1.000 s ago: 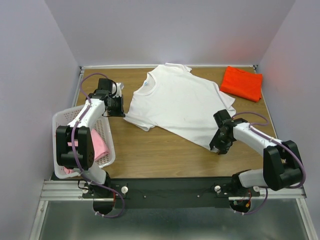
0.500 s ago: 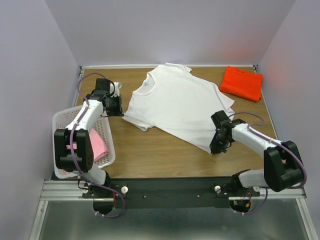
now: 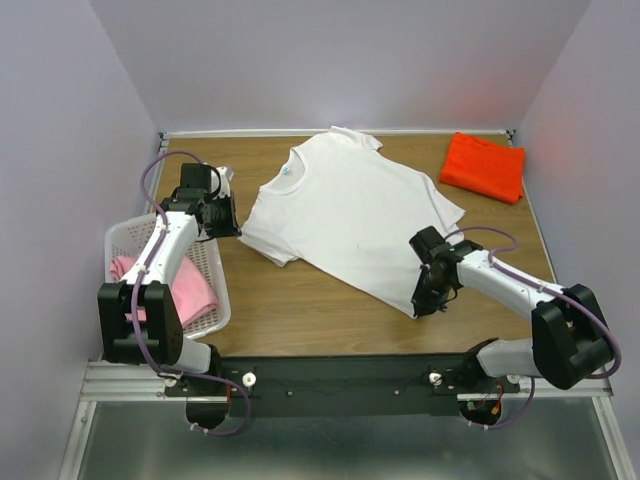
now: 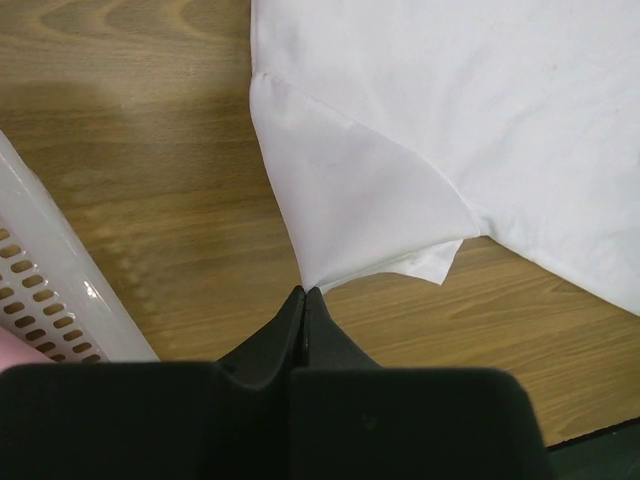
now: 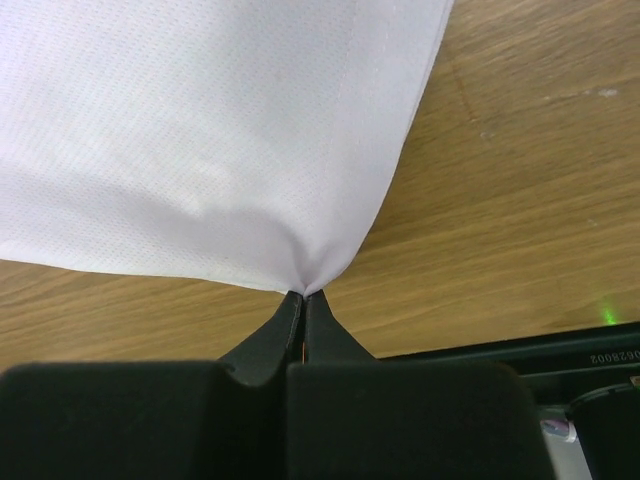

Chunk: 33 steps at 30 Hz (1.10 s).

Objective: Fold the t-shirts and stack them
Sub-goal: Flatten the tshirt out, then fold the tshirt

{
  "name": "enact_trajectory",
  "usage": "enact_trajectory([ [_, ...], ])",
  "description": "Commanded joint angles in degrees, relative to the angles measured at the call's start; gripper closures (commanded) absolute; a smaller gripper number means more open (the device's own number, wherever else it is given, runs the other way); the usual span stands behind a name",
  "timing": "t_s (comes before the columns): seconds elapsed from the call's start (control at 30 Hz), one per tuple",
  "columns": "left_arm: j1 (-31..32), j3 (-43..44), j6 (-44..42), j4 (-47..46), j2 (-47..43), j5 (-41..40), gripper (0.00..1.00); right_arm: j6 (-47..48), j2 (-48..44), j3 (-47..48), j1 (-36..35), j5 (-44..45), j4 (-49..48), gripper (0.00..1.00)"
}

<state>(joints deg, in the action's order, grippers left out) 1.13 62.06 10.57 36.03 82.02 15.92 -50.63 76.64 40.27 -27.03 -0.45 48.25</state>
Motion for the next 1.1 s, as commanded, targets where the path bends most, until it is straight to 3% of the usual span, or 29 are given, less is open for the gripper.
enact_trajectory([
  [0.0, -0.33, 1.3, 2.26, -1.4, 0.33, 2.36, 1.0, -2.54, -2.2, 3.32, -0.4, 2.55, 3.51, 1.0],
  [0.47, 1.95, 15.36, 5.69, -4.92, 13.77, 7.98, 1.0, -0.26, 5.09, 10.87, 0.57, 10.64, 5.8, 1.0],
  [1.07, 6.96, 33.55, 8.06, -4.66, 29.24, 9.3, 1.0, 6.24, 10.19, 16.5, 11.29, 12.93, 4.75, 1.0],
])
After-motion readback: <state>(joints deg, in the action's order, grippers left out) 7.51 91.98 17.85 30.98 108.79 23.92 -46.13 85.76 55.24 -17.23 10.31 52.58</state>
